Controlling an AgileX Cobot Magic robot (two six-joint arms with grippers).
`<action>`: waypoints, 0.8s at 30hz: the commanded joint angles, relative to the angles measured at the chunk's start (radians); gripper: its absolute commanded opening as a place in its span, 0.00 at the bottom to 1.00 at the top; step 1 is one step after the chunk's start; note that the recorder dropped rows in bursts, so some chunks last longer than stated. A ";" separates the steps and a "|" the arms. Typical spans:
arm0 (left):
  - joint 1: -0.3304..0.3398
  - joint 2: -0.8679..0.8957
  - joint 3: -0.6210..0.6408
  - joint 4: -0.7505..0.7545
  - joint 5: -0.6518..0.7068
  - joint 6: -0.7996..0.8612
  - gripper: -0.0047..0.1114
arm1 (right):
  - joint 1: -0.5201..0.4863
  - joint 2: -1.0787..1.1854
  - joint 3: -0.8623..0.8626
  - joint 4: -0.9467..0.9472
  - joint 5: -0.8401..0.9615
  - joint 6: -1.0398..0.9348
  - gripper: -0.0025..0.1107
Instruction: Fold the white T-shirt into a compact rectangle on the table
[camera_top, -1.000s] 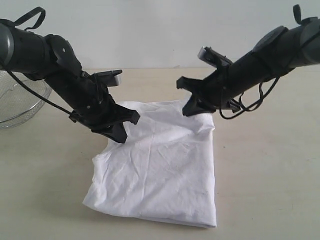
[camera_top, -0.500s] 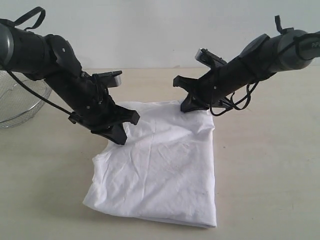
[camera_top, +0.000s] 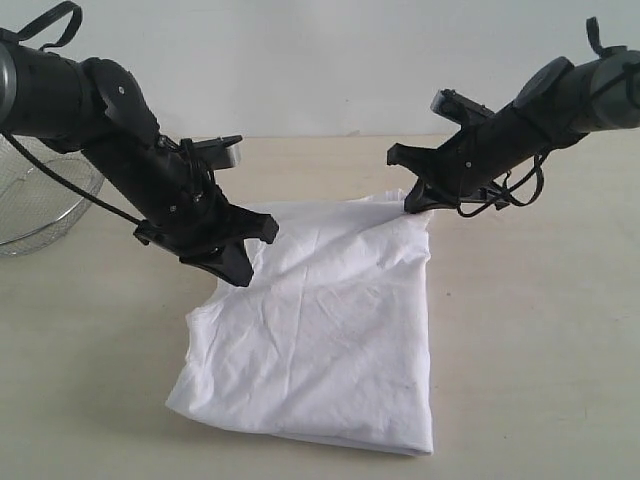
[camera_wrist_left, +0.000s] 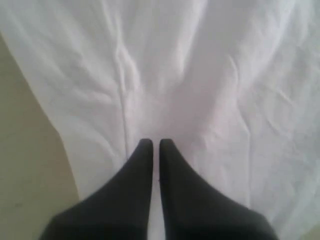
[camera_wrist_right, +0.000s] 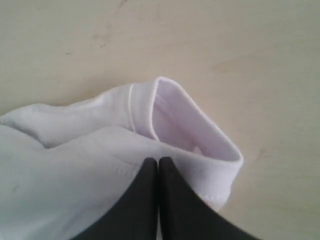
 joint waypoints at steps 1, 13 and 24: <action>-0.003 -0.026 0.002 0.007 0.015 -0.016 0.08 | -0.007 -0.033 -0.056 0.036 0.066 -0.016 0.02; -0.003 -0.026 0.002 0.016 0.004 -0.014 0.08 | -0.007 -0.081 -0.069 -0.030 0.302 -0.029 0.02; -0.003 -0.026 0.002 0.016 0.004 -0.005 0.08 | -0.007 -0.030 0.001 -0.086 0.211 -0.022 0.02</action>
